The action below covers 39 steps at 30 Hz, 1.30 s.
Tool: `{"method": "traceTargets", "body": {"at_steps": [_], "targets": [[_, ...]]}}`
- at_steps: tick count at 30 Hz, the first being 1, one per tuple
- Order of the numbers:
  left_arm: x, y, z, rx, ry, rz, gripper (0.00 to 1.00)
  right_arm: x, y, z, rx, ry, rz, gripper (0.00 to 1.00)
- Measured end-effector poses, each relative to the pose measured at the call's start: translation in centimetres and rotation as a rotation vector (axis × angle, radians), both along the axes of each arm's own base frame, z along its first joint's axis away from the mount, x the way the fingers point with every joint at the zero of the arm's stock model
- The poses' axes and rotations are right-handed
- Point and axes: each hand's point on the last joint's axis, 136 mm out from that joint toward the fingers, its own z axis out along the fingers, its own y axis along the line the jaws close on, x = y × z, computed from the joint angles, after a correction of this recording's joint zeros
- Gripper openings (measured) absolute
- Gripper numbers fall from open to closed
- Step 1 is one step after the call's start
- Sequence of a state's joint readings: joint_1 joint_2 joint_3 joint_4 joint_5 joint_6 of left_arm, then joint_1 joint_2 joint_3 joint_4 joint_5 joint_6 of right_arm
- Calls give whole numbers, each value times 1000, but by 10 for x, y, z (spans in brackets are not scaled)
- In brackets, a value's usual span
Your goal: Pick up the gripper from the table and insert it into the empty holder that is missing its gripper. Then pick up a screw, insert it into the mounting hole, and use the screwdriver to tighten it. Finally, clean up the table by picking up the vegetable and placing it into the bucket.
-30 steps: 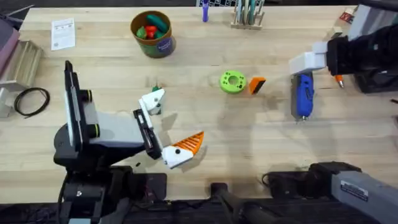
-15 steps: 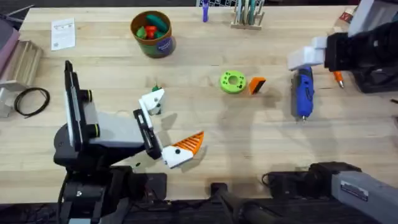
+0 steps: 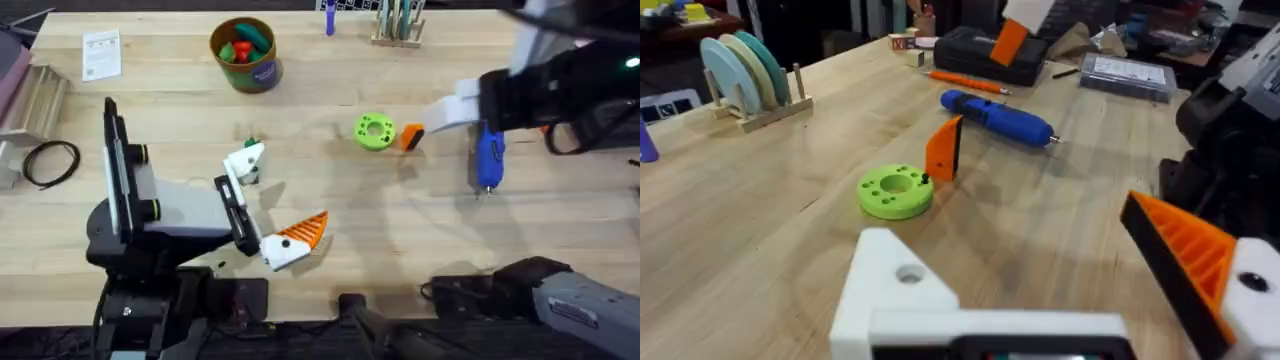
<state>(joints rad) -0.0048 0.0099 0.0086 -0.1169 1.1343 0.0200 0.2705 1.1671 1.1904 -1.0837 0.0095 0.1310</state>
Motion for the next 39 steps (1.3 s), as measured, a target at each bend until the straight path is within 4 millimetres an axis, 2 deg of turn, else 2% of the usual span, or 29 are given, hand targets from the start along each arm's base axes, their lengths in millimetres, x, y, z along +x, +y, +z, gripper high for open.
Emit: {"method": "traceTargets", "body": {"at_steps": [7, 17, 22, 27, 33, 39], "targets": [[0, 0, 0, 0, 0, 0, 985, -1, 20, -21, -38, 87, -10, 990], [0, 0, 0, 0, 0, 0, 986, 18, 25, -62, -85, 198, -48, 991], [0, 0, 0, 0, 0, 0, 986, 28, 18, -81, -110, 268, -78, 981], [0, 0, 0, 0, 0, 0, 986, 39, 17, -90, -119, 288, -80, 979], [0, 0, 0, 0, 0, 0, 985, 52, 27, -102, -100, 286, -37, 975], [0, 0, 0, 0, 0, -2, 986, 56, 24, -106, -88, 291, -43, 895]]}}
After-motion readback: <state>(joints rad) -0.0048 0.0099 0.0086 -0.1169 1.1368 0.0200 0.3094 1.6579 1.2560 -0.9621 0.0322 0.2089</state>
